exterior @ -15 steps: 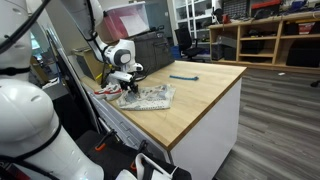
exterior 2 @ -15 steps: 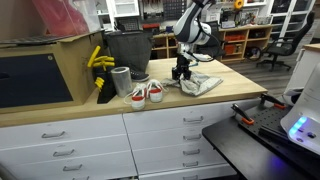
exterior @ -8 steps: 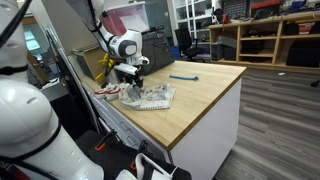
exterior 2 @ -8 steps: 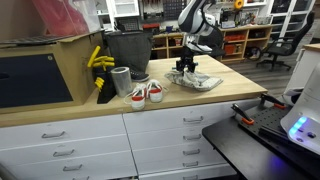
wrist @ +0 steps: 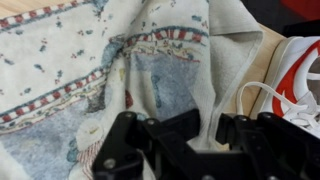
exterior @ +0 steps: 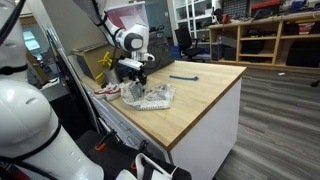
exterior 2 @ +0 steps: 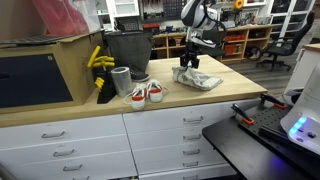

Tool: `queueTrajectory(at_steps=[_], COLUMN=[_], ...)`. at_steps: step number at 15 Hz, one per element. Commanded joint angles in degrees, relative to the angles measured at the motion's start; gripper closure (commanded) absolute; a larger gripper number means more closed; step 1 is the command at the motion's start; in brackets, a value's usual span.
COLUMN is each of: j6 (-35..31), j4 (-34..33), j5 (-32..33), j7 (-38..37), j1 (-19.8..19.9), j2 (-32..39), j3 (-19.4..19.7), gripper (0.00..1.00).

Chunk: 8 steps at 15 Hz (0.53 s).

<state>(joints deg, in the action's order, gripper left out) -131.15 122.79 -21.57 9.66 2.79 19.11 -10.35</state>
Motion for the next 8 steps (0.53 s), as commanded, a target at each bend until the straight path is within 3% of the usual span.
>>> queueTrajectory(at_steps=[1,8], j6=[5.75,14.87], j4=[-3.54,-12.05], j5=[-0.93,-0.68], j7=[2.35,4.92], j1=[0.53,1.68], j2=[0.73,5.57], j3=[1.73,3.81], gripper=[1.00,1.00])
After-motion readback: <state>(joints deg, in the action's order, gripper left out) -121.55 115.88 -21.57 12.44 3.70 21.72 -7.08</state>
